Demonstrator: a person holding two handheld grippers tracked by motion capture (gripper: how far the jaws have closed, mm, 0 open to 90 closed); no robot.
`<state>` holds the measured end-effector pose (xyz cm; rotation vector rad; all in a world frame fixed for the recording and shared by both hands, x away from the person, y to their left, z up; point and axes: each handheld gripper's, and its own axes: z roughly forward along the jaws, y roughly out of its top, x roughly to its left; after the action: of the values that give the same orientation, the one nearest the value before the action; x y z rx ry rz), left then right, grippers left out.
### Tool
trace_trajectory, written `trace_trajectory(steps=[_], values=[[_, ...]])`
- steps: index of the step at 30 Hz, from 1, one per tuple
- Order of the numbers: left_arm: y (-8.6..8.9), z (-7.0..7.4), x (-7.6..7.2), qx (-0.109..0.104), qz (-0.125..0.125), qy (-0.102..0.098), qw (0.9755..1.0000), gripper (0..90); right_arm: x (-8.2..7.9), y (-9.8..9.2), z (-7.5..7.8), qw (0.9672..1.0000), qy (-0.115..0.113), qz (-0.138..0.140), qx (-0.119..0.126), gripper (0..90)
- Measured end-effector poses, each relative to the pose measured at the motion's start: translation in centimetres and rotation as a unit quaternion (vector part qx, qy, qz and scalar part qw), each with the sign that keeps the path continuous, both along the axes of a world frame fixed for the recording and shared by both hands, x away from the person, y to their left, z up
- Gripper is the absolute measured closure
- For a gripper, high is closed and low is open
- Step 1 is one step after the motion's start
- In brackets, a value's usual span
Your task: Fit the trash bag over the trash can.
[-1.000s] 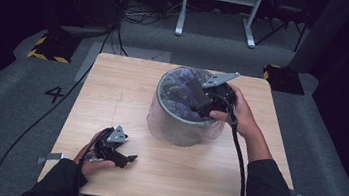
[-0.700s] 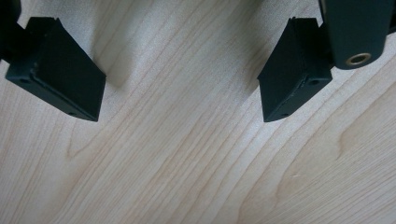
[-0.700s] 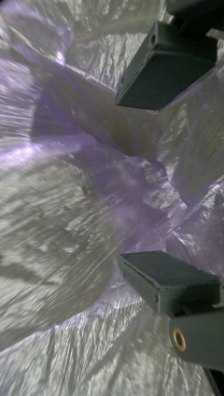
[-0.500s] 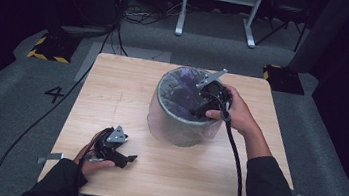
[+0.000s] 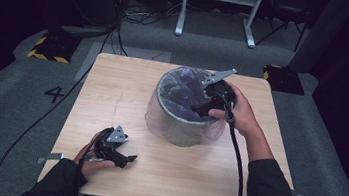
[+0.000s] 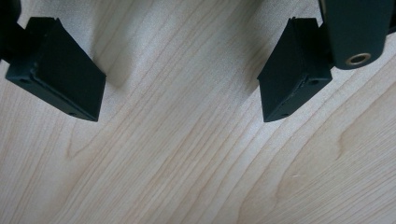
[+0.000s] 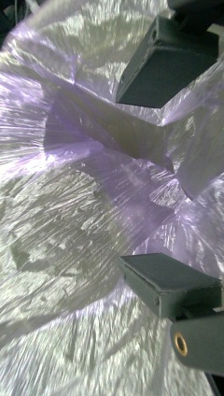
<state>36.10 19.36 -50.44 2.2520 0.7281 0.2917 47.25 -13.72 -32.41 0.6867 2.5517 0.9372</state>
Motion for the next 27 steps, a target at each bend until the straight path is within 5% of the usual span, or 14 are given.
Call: trace_trajectory(steps=[5,14,27], values=[[0.0,0.0,0.0,0.000,-0.001,0.000,1.0000,14.1,-0.9,-0.9,0.8,0.9985,-0.035,-0.009,0.042,17.2],[0.0,0.0,0.0,-0.001,-0.002,0.001,1.0000,14.1,-3.8,-4.4,1.8,0.9893,-0.080,-0.013,0.121,16.6],[0.0,0.0,0.1,0.000,-0.003,0.001,1.0000,13.8,-7.0,-8.5,1.9,0.9869,-0.109,-0.034,0.115,16.7]])
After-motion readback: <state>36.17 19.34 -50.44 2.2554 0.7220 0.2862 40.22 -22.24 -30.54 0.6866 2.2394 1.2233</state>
